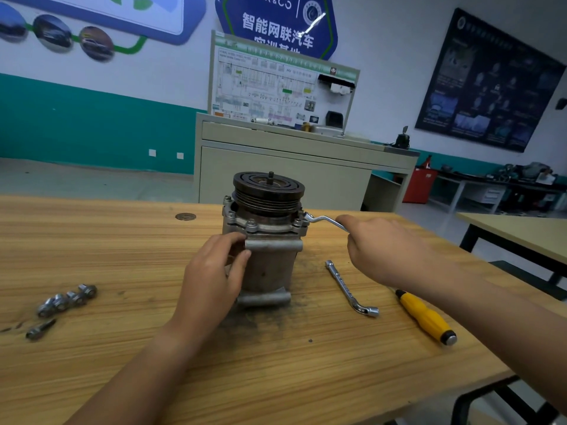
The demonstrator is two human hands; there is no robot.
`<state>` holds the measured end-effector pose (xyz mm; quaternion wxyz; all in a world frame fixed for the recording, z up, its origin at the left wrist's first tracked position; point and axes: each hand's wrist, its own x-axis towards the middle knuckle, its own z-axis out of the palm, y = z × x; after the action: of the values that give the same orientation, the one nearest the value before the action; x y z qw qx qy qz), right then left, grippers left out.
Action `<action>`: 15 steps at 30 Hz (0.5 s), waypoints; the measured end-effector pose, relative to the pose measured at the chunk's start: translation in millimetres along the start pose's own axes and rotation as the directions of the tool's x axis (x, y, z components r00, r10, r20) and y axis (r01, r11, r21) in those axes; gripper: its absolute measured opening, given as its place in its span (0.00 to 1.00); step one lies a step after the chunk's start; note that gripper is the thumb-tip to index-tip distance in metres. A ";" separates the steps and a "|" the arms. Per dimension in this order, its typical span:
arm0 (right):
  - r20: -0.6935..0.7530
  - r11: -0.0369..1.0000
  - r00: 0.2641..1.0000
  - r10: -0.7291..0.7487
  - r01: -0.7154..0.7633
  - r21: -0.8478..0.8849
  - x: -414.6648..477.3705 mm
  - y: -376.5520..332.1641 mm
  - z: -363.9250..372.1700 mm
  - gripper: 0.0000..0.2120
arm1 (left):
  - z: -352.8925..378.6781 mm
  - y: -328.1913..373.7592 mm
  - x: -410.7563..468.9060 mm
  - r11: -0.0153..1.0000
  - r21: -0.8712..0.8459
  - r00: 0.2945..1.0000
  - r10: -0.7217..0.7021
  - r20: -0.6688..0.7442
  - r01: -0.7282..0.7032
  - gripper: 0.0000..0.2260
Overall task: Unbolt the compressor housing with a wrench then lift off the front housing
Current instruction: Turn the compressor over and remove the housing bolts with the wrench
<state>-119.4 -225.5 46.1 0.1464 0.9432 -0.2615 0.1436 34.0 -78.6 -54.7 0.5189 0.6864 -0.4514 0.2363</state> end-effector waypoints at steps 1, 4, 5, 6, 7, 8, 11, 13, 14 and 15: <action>-0.010 1.000 1.000 -0.001 0.001 -0.005 0.7 -0.6 0.1 0.18 | 0.4 0.7 -0.7 1.000 0.006 1.000 0.004 0.003 -0.004 0.11; -0.019 1.000 1.000 -0.011 0.011 -0.018 2.7 -3.8 0.4 0.17 | 0.8 2.2 -2.0 1.000 0.015 1.000 0.001 -0.005 -0.001 0.11; -0.012 1.000 1.000 -0.012 0.012 -0.019 3.7 -5.3 0.6 0.17 | 0.8 2.7 -2.0 1.000 0.019 1.000 0.000 -0.005 0.001 0.11; -0.005 1.000 1.000 -0.012 0.011 -0.021 4.2 -6.0 0.7 0.18 | 0.8 3.3 -1.7 1.000 0.022 1.000 -0.006 -0.005 0.006 0.11; -0.004 1.000 1.000 -0.009 0.009 -0.023 4.6 -6.4 0.5 0.18 | 0.6 4.0 -1.2 1.000 0.018 1.000 -0.018 -0.006 0.018 0.11; -0.006 1.000 1.000 -0.006 0.006 -0.026 4.4 -6.6 -0.1 0.17 | 0.7 4.8 -0.6 0.999 0.006 0.999 -0.037 -0.010 0.037 0.11; -0.021 1.000 1.000 0.012 -0.011 0.020 3.8 -5.7 -0.9 0.15 | 1.6 6.8 1.6 0.993 -0.056 0.994 -0.107 -0.025 0.105 0.10; -0.034 0.986 0.999 0.038 -0.032 0.163 4.8 -6.8 2.7 0.12 | 2.1 6.8 2.1 0.992 -0.063 0.993 -0.112 -0.024 0.110 0.10; -0.025 0.962 0.998 0.060 -0.051 0.268 5.3 -9.0 6.4 0.11 | 2.1 6.2 2.1 0.993 -0.056 0.994 -0.104 -0.025 0.102 0.10; 0.001 0.924 0.996 0.089 -0.084 0.374 5.8 -12.0 11.6 0.11 | 1.5 5.6 1.9 0.995 -0.046 0.995 -0.093 -0.024 0.092 0.10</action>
<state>-106.0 -222.4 35.1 -0.0401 0.9402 -0.2695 0.2044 29.9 -81.0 -50.9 0.5505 0.6915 -0.4175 0.2109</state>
